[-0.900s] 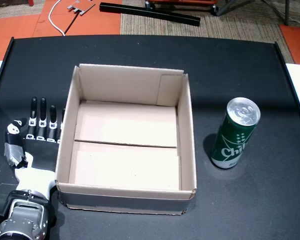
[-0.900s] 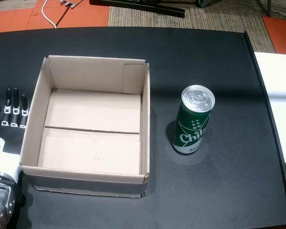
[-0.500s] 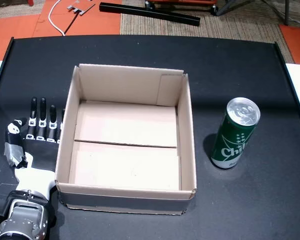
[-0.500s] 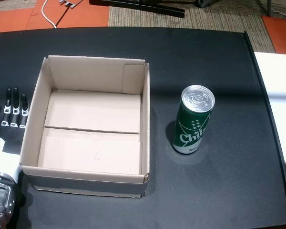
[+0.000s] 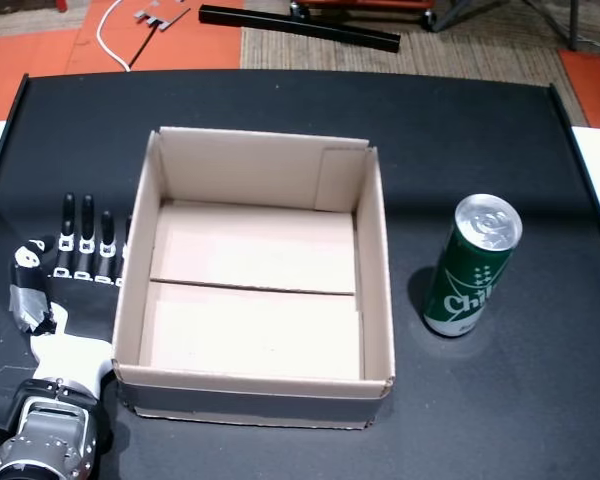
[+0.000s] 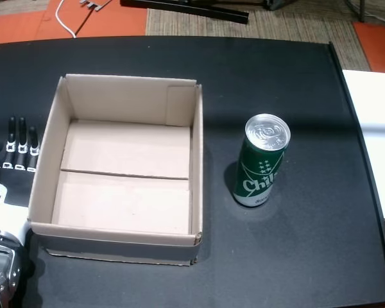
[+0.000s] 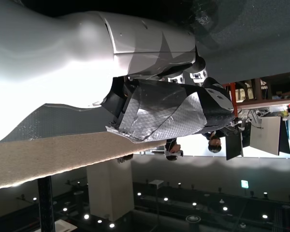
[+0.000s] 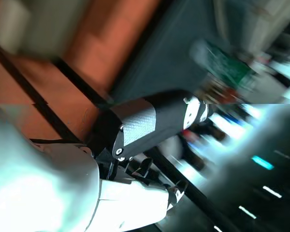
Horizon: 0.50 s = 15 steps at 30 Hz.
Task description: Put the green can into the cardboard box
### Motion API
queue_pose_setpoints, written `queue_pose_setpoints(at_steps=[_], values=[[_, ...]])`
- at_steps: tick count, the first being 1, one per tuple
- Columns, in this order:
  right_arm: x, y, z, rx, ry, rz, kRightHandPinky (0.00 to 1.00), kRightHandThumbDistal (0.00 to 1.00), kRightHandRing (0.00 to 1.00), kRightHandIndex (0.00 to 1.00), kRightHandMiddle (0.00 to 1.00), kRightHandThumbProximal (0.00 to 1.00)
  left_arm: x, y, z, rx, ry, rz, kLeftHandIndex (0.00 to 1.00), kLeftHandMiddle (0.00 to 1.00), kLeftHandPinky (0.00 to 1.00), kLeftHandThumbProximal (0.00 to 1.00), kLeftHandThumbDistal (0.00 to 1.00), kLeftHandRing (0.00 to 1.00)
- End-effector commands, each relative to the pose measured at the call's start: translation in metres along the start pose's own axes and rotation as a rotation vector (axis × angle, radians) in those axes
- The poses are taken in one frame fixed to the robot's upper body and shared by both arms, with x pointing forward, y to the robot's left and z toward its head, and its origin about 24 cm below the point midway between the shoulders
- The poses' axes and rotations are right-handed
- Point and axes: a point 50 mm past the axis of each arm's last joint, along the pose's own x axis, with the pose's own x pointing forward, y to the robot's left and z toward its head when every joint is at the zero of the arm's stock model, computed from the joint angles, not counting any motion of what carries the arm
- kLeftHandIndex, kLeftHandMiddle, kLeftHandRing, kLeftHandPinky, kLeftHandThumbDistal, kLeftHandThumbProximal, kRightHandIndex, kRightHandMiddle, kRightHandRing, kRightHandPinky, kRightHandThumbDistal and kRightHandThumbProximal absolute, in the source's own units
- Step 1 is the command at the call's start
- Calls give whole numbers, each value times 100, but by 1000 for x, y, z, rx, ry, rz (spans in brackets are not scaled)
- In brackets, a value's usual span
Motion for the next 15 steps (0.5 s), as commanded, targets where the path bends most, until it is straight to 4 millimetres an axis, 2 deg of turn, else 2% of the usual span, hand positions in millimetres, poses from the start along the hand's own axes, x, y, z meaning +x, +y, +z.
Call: queue_pose_setpoints(at_steps=[1,4,8,11,15], values=[[14,-16,7,-64,-62,-22,97,98,89,67,82,53,-14,22,-6,-5,24,106,49,45,72,80,1,55],[34,-25,11,-109,-135,-42,94,98,87,65,79,55,-13,21,-6,-5,22,103,50,45,74,80,0,56],[53,-33,12,-144,-184,-48,95,100,88,65,79,57,-13,20,-5,-6,21,98,49,45,72,82,0,57],[59,-36,12,-141,-190,-37,94,100,87,65,79,54,-13,21,-4,-7,18,96,50,45,71,83,2,57],[64,-38,12,-142,-193,-24,94,100,87,65,79,55,-14,21,-4,-3,17,96,51,47,72,82,0,58]])
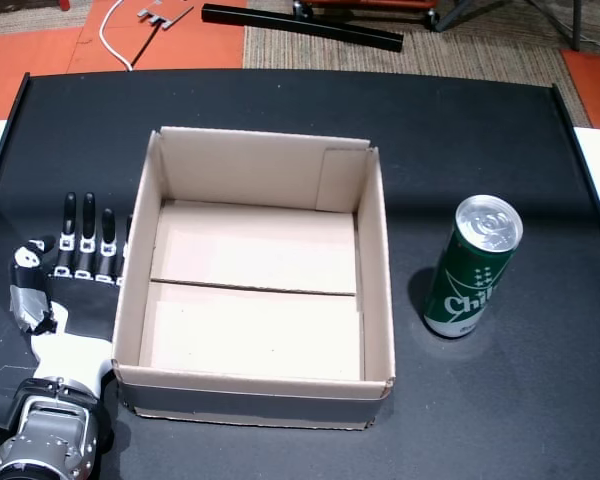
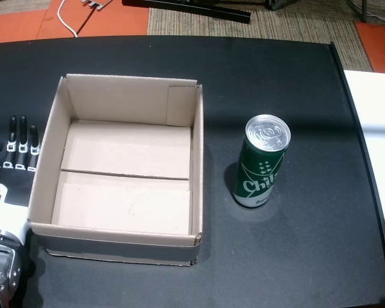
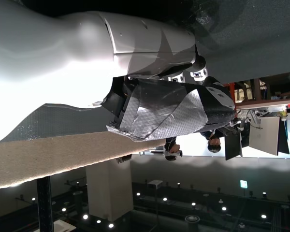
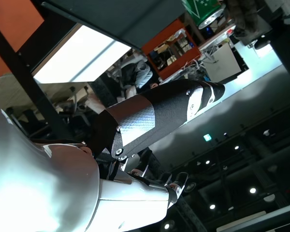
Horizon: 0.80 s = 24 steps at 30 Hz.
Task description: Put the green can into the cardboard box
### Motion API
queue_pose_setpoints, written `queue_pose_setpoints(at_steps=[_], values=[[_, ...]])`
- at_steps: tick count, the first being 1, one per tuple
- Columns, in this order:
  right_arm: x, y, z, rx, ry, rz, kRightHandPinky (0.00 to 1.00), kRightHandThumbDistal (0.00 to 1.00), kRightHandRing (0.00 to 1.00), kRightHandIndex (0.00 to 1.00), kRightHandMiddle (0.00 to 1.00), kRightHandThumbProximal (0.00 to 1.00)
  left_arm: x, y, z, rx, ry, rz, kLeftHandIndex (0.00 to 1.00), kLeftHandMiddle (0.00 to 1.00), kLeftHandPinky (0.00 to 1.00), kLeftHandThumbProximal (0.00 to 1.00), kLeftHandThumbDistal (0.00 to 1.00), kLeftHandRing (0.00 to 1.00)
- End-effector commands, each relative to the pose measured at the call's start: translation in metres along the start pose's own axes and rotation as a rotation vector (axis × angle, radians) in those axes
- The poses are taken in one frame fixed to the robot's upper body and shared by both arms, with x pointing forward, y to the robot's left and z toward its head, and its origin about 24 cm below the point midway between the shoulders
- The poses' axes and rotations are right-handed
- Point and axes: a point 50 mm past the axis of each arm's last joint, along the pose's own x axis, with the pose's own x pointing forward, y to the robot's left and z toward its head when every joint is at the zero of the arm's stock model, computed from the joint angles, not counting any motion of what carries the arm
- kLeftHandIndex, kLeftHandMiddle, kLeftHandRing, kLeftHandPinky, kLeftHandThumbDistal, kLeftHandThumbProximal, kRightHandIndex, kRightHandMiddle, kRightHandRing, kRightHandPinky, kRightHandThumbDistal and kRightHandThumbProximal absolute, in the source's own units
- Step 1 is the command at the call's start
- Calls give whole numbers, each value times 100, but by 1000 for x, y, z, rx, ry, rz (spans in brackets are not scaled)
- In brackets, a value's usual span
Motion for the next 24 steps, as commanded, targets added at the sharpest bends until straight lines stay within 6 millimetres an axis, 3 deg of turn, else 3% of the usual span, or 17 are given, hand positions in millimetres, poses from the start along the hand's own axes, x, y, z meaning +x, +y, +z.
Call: queue_pose_setpoints(at_steps=[1,4,8,12,20,24], values=[[1,-4,0,-2,7,-10,94,100,87,66,80,53,-14,21,-4,-7,18,98,51,47,72,82,0,58],[6,-9,0,4,-2,-6,95,100,90,71,83,47,-14,21,-5,-15,18,99,51,47,71,82,0,57],[19,-9,-5,68,25,-12,99,100,94,81,90,47,-14,22,-6,-8,23,101,50,45,69,80,2,55],[51,8,-17,192,71,-32,99,100,95,88,93,44,-13,21,-7,3,25,101,50,46,72,81,1,55],[127,51,-44,366,72,0,98,100,94,85,92,44,-10,17,-6,-5,23,87,49,46,69,80,3,56],[145,62,-45,396,58,20,97,100,93,85,91,45,-11,17,-4,-7,20,77,48,45,69,77,3,57]])
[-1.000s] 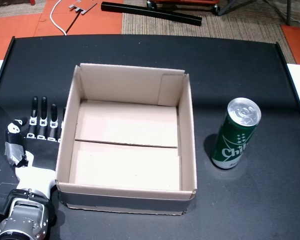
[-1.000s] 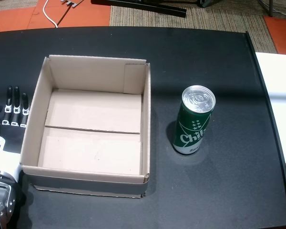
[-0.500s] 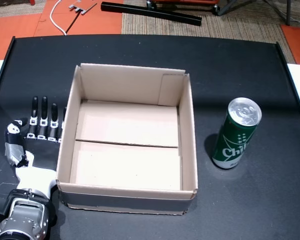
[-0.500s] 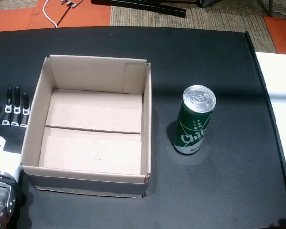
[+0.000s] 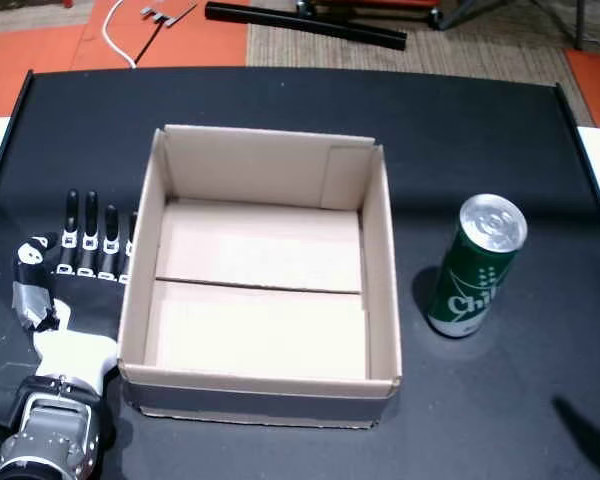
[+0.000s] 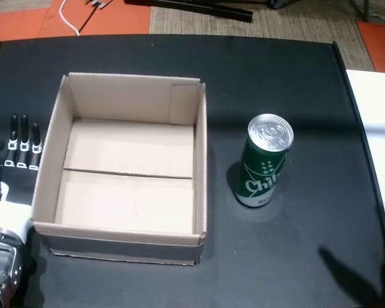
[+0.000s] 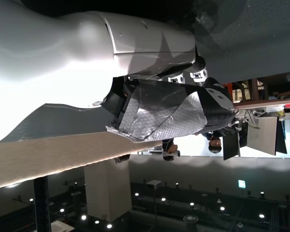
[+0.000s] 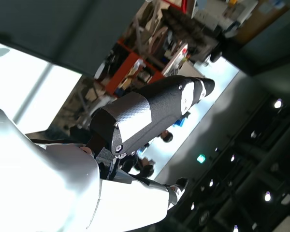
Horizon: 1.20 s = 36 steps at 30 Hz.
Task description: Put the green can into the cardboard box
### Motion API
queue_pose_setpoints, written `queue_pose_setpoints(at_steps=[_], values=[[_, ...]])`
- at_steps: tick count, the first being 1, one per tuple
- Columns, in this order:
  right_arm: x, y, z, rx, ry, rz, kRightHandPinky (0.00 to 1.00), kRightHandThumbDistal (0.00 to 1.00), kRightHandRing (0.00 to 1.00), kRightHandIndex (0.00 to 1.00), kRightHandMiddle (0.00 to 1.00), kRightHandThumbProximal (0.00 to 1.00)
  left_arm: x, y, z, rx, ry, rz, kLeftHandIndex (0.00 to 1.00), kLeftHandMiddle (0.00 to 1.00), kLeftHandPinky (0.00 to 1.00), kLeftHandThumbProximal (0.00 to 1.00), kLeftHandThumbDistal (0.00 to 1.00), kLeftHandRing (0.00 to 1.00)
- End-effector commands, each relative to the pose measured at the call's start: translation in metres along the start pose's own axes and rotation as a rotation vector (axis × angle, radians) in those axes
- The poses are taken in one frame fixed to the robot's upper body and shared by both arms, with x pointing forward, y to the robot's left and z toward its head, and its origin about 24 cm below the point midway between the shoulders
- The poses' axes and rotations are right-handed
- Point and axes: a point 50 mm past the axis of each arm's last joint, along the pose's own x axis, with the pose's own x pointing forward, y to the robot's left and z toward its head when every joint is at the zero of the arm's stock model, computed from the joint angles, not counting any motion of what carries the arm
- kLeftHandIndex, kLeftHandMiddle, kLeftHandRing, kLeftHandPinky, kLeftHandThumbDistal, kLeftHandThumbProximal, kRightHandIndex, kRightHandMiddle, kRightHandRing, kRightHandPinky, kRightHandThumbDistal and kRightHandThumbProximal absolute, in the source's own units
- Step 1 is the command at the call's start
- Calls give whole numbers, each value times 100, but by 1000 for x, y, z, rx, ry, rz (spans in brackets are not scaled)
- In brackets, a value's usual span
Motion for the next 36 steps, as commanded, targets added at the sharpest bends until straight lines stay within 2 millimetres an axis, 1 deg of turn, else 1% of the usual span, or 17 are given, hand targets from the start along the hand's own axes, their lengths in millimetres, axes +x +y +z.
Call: queue_pose_setpoints(at_steps=[1,5,7,9,12,14,16,21,22,25,27,28,30,33,36], values=[[0,3,-5,25,24,-8,97,100,93,86,91,45,-14,21,-4,-8,18,96,49,46,69,78,3,57],[1,7,-5,54,18,-10,97,100,93,86,92,45,-14,21,-3,-13,15,93,50,47,71,76,4,57],[0,7,-5,60,18,-15,98,100,93,86,92,47,-15,21,-2,-11,16,91,49,46,69,72,8,56],[-2,7,-5,63,19,-23,98,100,92,86,91,47,-15,22,-2,-12,17,91,48,46,70,72,4,56],[-4,6,-7,59,28,-23,99,100,93,86,91,48,-15,22,-2,-19,19,93,47,46,70,72,6,57],[-3,8,-8,53,33,-10,99,100,93,86,91,51,-15,23,-2,-18,23,96,47,46,70,72,5,56],[0,13,-9,55,33,16,100,100,94,86,92,50,-15,22,-3,-17,26,100,48,46,72,74,3,56],[14,34,-15,106,36,121,100,100,97,90,95,48,-15,22,-3,-12,29,93,49,46,70,74,4,55],[17,39,-17,115,37,143,100,100,97,91,96,49,-15,22,-3,-16,28,87,49,47,71,74,3,56],[26,55,-20,145,47,200,100,100,98,91,96,47,-15,22,-3,-18,27,83,49,46,70,74,3,56],[31,66,-22,169,59,233,100,100,98,91,96,47,-14,21,-2,-10,28,89,49,45,67,75,3,54],[32,70,-22,177,64,247,100,100,97,91,96,47,-14,21,-2,-8,28,94,48,45,66,77,2,54],[35,80,-24,181,80,273,100,100,97,90,96,49,-14,21,-2,-10,28,93,48,45,65,76,4,55],[37,92,-26,175,97,317,100,100,98,89,96,52,-15,22,-3,-16,26,92,48,45,67,76,3,55],[37,101,-27,183,108,341,100,100,99,91,96,53,-15,22,-3,-15,21,93,49,46,69,76,2,55]])
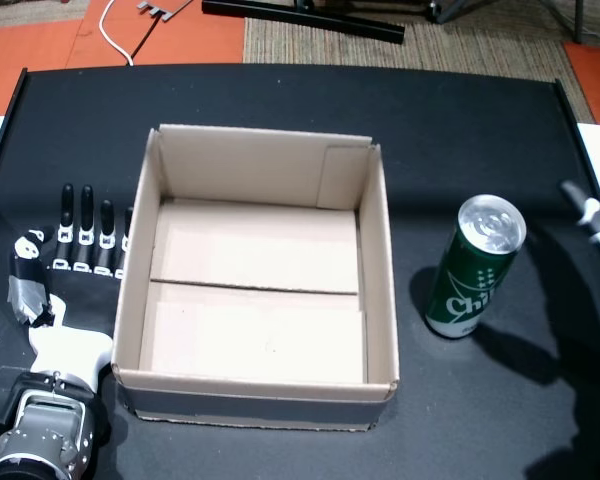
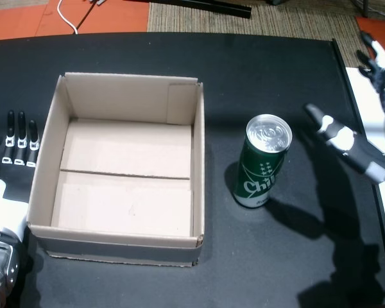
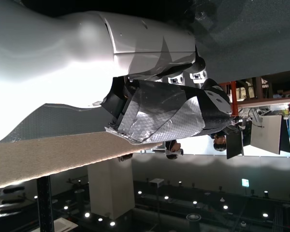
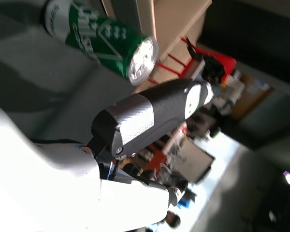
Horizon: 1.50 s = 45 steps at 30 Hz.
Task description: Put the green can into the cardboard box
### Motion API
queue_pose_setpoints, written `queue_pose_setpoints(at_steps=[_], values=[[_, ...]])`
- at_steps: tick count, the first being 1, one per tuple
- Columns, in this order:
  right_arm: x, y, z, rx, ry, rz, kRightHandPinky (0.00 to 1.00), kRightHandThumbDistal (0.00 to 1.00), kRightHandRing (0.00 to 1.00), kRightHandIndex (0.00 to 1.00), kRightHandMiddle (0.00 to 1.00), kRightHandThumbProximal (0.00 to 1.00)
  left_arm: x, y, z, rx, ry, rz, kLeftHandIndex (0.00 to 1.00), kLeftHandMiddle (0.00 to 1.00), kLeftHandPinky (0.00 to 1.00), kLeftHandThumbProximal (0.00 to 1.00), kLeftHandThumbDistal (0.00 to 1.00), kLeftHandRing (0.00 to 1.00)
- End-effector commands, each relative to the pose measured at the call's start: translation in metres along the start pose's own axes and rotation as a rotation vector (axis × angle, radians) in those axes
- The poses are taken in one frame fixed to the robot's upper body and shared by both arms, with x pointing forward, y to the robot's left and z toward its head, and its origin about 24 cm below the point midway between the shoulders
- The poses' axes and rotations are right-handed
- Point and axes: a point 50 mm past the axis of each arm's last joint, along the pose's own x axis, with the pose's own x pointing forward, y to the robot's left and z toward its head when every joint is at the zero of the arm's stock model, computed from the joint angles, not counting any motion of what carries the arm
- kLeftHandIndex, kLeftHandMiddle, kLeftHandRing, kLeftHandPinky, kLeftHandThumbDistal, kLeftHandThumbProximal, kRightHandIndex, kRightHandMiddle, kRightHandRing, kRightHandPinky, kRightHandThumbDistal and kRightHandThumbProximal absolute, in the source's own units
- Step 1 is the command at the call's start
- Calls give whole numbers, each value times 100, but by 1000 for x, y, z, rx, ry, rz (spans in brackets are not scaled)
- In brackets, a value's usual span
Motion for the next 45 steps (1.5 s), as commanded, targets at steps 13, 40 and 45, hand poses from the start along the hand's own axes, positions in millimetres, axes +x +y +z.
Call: queue_pose_setpoints(at_steps=[13,40,45], values=[[-2,11,-10,46,51,7,100,100,99,94,98,54,-16,23,-5,-7,21,104,48,45,70,75,4,54],[-9,60,-31,277,235,149,100,100,100,100,100,58,-15,22,-4,-20,14,104,48,46,71,76,2,55],[-10,60,-33,310,249,134,100,100,100,100,100,56,-15,22,-3,-18,15,104,48,47,71,76,2,57]])
